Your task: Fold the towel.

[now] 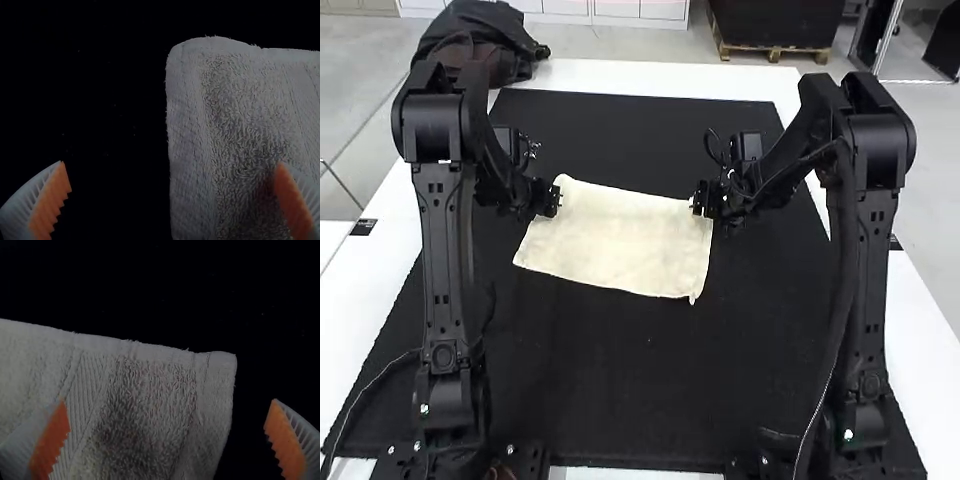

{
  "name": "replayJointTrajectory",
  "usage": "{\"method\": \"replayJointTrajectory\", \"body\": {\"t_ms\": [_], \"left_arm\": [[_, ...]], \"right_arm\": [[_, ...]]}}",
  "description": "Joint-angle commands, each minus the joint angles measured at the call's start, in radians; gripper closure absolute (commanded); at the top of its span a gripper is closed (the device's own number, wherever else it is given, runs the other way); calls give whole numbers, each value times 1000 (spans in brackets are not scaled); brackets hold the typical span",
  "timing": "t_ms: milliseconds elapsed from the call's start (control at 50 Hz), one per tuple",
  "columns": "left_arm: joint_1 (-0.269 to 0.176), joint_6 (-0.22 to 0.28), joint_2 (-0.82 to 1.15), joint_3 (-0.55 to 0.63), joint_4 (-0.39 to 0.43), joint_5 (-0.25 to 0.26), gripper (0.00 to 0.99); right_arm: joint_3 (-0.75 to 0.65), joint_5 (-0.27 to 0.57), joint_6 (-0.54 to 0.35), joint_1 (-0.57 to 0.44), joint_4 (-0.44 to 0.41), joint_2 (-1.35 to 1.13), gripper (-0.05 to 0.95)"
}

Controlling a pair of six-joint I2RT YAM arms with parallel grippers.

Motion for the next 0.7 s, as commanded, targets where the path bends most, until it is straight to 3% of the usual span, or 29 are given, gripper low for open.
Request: {"method": "replayJointTrajectory", "body": {"t_ms": [0, 680], "left_arm": [[-7, -14, 17, 25, 4, 1, 41], [-8, -34, 18, 47, 30, 1, 43]], "right_arm": [[-1, -8, -14, 33, -14, -33, -7], [-89, -2, -11, 33, -62, -128, -8]]}}
